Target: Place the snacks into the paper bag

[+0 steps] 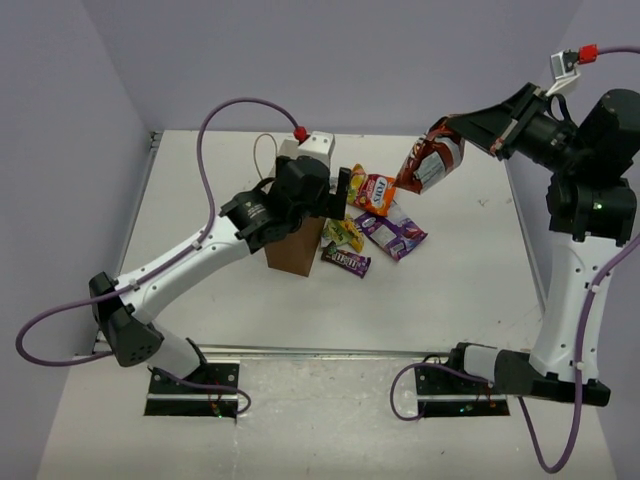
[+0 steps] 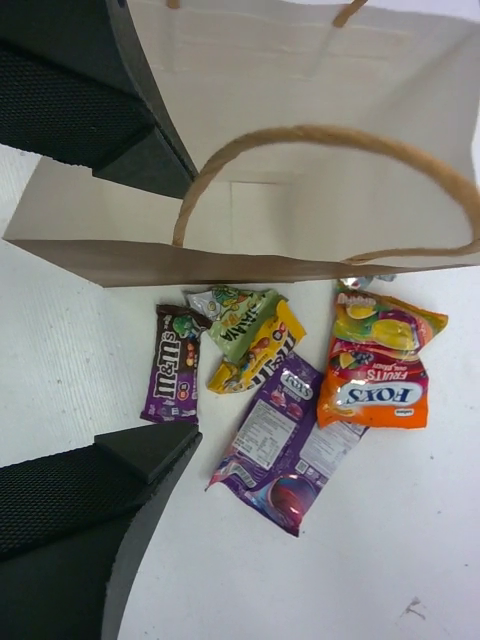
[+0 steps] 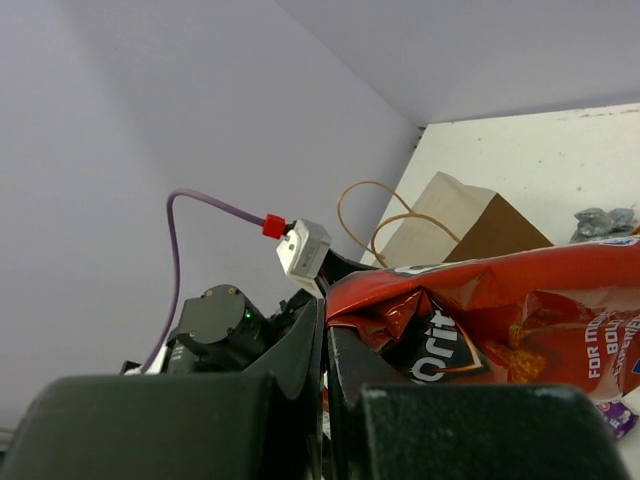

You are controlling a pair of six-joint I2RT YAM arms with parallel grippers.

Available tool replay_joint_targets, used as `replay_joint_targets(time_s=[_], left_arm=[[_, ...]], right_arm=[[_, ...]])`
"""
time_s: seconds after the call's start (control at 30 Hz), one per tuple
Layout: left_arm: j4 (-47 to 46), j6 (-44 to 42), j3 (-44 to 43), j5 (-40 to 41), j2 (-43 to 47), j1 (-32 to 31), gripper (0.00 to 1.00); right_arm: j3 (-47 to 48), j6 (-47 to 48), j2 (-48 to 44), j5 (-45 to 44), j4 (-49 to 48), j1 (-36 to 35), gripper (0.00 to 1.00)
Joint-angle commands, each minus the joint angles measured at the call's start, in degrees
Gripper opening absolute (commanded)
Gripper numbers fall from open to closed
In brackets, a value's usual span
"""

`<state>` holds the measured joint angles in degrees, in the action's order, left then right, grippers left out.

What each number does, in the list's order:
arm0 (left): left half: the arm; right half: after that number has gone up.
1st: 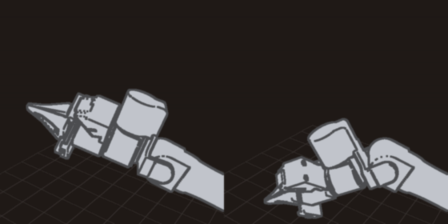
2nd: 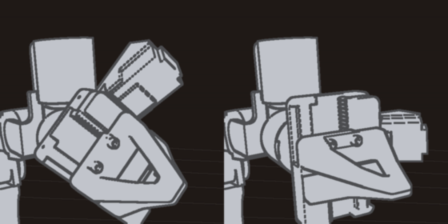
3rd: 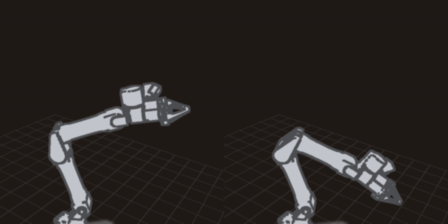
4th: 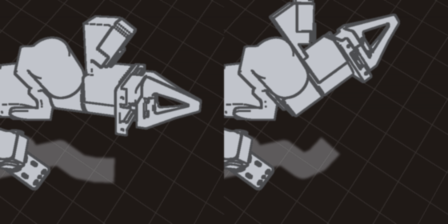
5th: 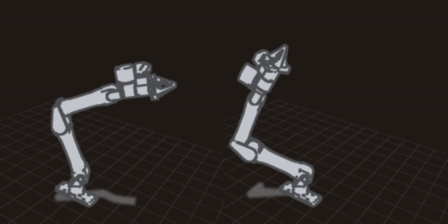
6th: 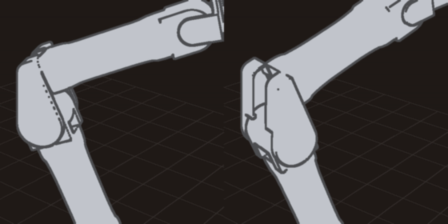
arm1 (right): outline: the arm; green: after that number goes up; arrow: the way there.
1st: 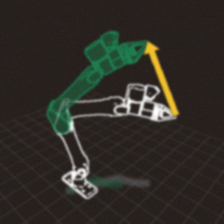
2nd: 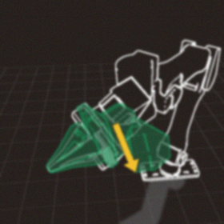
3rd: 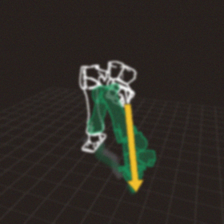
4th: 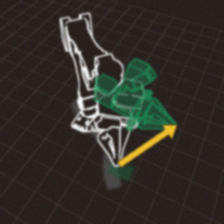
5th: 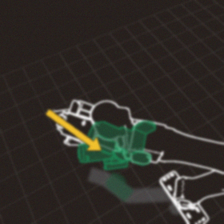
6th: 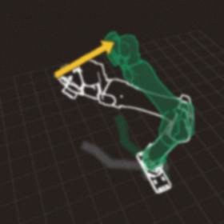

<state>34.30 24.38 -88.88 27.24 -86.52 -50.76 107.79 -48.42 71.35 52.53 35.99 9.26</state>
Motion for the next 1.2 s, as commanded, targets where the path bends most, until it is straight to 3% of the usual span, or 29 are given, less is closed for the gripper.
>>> replay_joint_targets(time_s=[0.0,0.17,0.33,0.43,0.6,0.87,1.17], left_arm=[[0.2,-1.9,-3.8,3.1,4.1,0.1,1.0],[-1.9,-2.9,-2.9,1.0,12.0,0.0,1.0],[-9.3,-5.3,2.6,-3.4,26.0,0.0,1.0],[-15.2,-7.0,8.4,-3.3,35.3,0.0,1.0],[-16.9,-8.6,13.7,0.9,45.2,0.0,1.0],[-12.3,-8.4,16.7,4.9,49.3,0.0,1.0],[-10.7,-8.9,19.3,8.1,51.6,0.0,1.0]], right_arm=[[3.7,-3.3,1.4,3.7,-6.6,-1.1,0.0],[13.9,-4.3,9.1,3.5,-5.4,-7.0,0.0],[26.0,-7.8,17.1,3.5,-7.0,-16.1,0.0],[28.0,-11.1,20.5,3.9,-13.5,-19.7,0.0],[25.4,-20.5,24.4,5.6,-27.2,-24.9,0.0],[34.6,-28.1,35.6,3.7,-36.7,-33.0,0.0],[27.2,-25.9,36.2,-0.9,-38.6,-35.9,0.0]])
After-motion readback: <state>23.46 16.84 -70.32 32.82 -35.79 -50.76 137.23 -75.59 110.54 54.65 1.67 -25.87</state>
